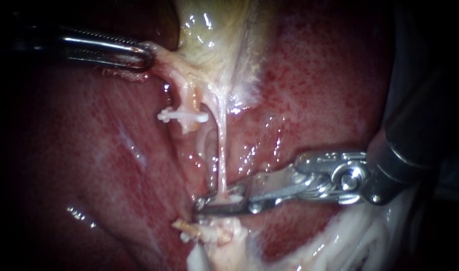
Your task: Going back first clip right tube
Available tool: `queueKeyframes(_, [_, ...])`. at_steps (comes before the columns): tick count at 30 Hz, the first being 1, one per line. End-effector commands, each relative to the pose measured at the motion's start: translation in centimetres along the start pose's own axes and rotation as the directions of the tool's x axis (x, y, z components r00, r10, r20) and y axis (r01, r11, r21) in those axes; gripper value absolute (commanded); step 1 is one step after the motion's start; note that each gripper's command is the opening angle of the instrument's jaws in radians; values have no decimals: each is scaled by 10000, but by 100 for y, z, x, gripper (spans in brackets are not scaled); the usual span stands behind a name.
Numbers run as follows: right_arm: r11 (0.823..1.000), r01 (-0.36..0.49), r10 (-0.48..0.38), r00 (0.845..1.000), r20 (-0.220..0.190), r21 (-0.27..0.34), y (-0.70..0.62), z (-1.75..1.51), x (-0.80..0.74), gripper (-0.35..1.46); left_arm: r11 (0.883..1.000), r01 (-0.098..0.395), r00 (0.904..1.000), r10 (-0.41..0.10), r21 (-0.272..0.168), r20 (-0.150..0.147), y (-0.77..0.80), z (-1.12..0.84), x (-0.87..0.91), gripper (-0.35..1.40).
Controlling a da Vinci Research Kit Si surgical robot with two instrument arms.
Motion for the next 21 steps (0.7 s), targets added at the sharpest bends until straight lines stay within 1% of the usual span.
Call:
queueKeyframes(1, [9993,345,-345,9994,16,109,0,0,0,-24,10000,57,10000,-57,-2,-4,0,-1,0,-35])
queueKeyframes(3, [9966,813,-812,9967,-59,162,1,2,0,5,10000,56,10000,-56,-3,-4,0,-1,0,-35])
queueKeyframes(4, [9945,1049,-1048,9944,-102,77,1,3,0,23,10000,56,10000,-56,-3,-4,0,-1,0,-35])
queueKeyframes(6, [9946,1039,-1040,9943,-250,-74,3,6,1,41,10000,56,10000,-56,-3,-4,0,-1,0,-35])
queueKeyframes(7, [9945,1031,-1036,9941,-327,-168,4,8,1,45,10000,56,10000,-56,-2,-4,0,-1,0,-35])
queueKeyframes(11, [9945,1006,-1017,9941,-373,-296,9,12,-2,49,10000,56,10000,-56,-33,3,0,-1,0,-35])
queueKeyframes(13, [9944,946,-966,9944,-429,-467,14,12,-5,49,10000,56,10000,-56,-34,3,0,-1,0,-35])
queueKeyframes(17, [9889,1291,-1327,9901,-455,-735,25,6,-10,50,10000,54,10000,-54,-36,4,1,-2,0,-35])
queueKeyframes(21, [9838,1612,-1648,9854,-422,-783,28,-3,-14,50,10000,54,10000,-54,-37,4,1,-2,0,-35])
